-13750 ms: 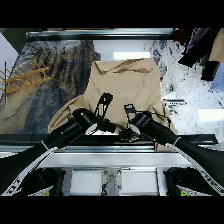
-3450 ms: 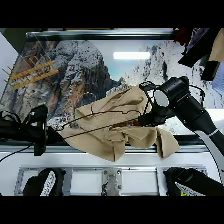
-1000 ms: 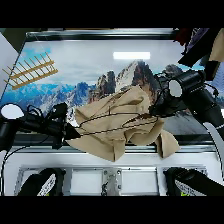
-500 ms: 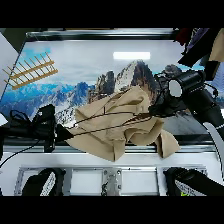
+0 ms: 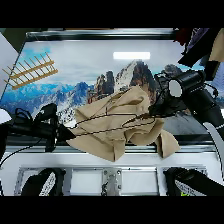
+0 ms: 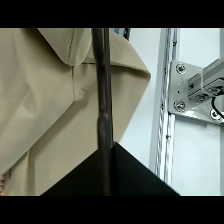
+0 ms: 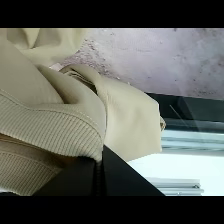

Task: Fold the clothes and pants, and hang the long-sleeved shirts on hangers.

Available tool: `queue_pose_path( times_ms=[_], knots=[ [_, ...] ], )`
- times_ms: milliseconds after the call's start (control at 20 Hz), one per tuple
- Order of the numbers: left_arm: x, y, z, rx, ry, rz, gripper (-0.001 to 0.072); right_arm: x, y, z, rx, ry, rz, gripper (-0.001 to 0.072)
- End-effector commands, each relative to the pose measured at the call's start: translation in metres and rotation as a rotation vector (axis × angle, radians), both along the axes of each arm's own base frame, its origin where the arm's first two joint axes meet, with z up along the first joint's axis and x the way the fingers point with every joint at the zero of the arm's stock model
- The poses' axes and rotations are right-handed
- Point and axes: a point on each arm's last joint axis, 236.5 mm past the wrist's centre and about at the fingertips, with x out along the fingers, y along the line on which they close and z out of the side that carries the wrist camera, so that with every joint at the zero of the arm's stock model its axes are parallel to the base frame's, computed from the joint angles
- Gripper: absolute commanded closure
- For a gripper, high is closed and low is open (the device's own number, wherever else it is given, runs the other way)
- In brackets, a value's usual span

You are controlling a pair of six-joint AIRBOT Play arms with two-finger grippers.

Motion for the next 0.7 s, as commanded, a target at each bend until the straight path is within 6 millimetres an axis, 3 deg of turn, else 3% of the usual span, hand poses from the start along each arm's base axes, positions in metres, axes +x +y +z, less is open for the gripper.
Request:
queue_pose_path(
  times_ms=[0,200,400,650],
  knots=[
    [0.000,-0.002,0.009,0.004,-0.077,0.008,0.0692,0.000,0.000,0.000,0.001,0.000,-0.003,0.0692],
    [0.009,0.000,0.016,0.019,-0.151,0.059,0.0692,0.000,0.000,0.000,0.001,0.000,-0.003,0.0692],
    [0.018,0.018,0.016,0.022,-0.129,0.153,0.0692,0.000,0.000,0.000,0.001,0.000,-0.003,0.0691],
    [0.016,0.024,0.016,0.020,-0.110,0.169,0.0692,0.000,0.000,0.000,0.001,0.000,-0.003,0.0692]
  ],
)
